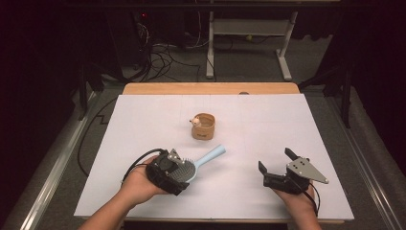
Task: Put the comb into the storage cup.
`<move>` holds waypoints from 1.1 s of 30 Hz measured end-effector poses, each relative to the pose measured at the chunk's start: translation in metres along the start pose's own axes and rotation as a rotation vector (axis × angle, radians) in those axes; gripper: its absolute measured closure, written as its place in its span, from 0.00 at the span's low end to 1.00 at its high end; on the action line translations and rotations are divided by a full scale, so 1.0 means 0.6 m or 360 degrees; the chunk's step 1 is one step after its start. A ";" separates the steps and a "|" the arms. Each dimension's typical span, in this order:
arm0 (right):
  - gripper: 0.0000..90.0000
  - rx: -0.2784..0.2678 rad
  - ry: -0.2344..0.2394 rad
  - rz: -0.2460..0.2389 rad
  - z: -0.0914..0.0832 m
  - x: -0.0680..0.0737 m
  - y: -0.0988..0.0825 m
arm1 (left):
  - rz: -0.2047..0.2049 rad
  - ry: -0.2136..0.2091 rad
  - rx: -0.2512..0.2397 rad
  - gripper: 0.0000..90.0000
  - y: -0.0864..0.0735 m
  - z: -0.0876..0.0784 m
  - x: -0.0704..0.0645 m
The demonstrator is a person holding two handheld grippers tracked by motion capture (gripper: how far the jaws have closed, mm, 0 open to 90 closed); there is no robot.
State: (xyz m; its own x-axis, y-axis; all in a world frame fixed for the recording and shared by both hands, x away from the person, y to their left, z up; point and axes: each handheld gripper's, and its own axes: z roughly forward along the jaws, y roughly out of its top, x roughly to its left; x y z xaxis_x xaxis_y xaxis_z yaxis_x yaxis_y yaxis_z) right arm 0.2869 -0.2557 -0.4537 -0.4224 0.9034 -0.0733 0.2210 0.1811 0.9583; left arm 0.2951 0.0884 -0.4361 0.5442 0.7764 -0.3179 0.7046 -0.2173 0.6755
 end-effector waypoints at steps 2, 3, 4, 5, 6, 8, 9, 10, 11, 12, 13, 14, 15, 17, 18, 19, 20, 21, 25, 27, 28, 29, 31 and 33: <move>0.00 -0.0012 0.0023 -0.0016 0.007 0.005 0.004 | 0.0000 -0.0002 -0.0003 0.23 0.000 0.001 0.002; 0.01 -0.0010 0.0036 -0.0022 0.010 0.007 0.005 | -0.0004 0.0001 -0.0013 0.23 0.001 0.001 0.004; 0.01 -0.0004 0.0048 -0.0026 0.015 0.008 0.007 | -0.0010 0.0006 -0.0023 0.23 0.002 0.001 0.006; 0.01 0.0004 0.0050 -0.0033 0.022 0.010 0.009 | -0.0014 0.0007 -0.0022 0.23 0.003 0.001 0.008; 0.01 0.0013 0.0048 -0.0037 0.031 0.011 0.013 | -0.0014 0.0007 -0.0022 0.23 0.003 0.001 0.008; 0.00 0.0013 0.0046 -0.0048 0.046 0.013 0.018 | -0.0012 0.0004 -0.0025 0.23 0.004 0.000 0.008; 0.00 0.0019 0.0053 -0.0057 0.054 0.014 0.020 | -0.0013 0.0004 -0.0023 0.23 0.005 -0.001 0.008; 0.00 0.0024 0.0052 -0.0083 0.063 0.017 0.022 | -0.0012 0.0006 -0.0025 0.23 0.006 -0.001 0.009; 0.00 0.0032 0.0054 -0.0101 0.071 0.019 0.024 | -0.0012 0.0008 -0.0022 0.23 0.007 -0.001 0.010; 0.00 0.0034 0.0056 -0.0109 0.076 0.020 0.026 | -0.0005 0.0012 -0.0021 0.23 0.008 -0.001 0.011; 0.00 0.0036 0.0061 -0.0110 0.082 0.022 0.028 | -0.0004 0.0014 -0.0023 0.23 0.009 -0.001 0.011; 0.00 0.0039 0.0064 -0.0123 0.088 0.024 0.030 | -0.0006 0.0008 -0.0018 0.23 0.011 -0.001 0.011; 0.00 0.0045 0.0063 -0.0140 0.094 0.026 0.031 | 0.0006 0.0013 -0.0015 0.23 0.012 -0.001 0.011; 0.00 0.0063 0.0066 -0.0184 0.105 0.030 0.034 | 0.0015 0.0021 -0.0001 0.23 0.016 -0.001 0.012; 0.00 0.0063 0.0066 -0.0184 0.105 0.030 0.034 | 0.0015 0.0021 -0.0001 0.23 0.016 -0.001 0.012; 0.00 0.0077 0.0072 -0.0227 0.113 0.033 0.037 | 0.0021 0.0026 -0.0006 0.23 0.023 -0.003 0.011; 0.00 0.0081 0.0079 -0.0242 0.115 0.034 0.038 | 0.0021 0.0023 -0.0008 0.23 0.025 -0.004 0.011; 0.00 0.0081 0.0081 -0.0251 0.117 0.035 0.038 | 0.0023 0.0018 -0.0012 0.23 0.028 -0.005 0.011; 0.00 0.0109 0.0096 -0.0335 0.115 0.036 0.034 | 0.0040 0.0021 0.0000 0.23 0.033 -0.001 0.007; 0.00 0.0127 0.0105 -0.0372 0.113 0.036 0.031 | 0.0053 0.0019 0.0010 0.23 0.034 0.002 0.004; 0.00 0.0134 0.0110 -0.0393 0.112 0.036 0.029 | 0.0060 0.0017 0.0012 0.23 0.036 0.004 0.001; 0.00 0.0141 0.0116 -0.0413 0.110 0.038 0.026 | 0.0059 0.0016 0.0008 0.23 0.037 0.005 0.000; 0.00 0.0146 0.0130 -0.0447 0.106 0.039 0.021 | 0.0066 0.0010 0.0013 0.23 0.039 0.007 -0.002; 0.00 0.0148 0.0144 -0.0473 0.102 0.041 0.017 | 0.0059 0.0006 0.0015 0.23 0.041 0.009 -0.004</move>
State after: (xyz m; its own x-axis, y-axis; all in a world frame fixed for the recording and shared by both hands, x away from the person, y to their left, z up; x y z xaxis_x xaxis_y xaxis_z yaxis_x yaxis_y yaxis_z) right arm 0.3327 -0.2078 -0.4628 -0.5563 0.7680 -0.3174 0.1538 0.4705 0.8689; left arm 0.3137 0.0778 -0.4222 0.5686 0.7697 -0.2902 0.6880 -0.2516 0.6807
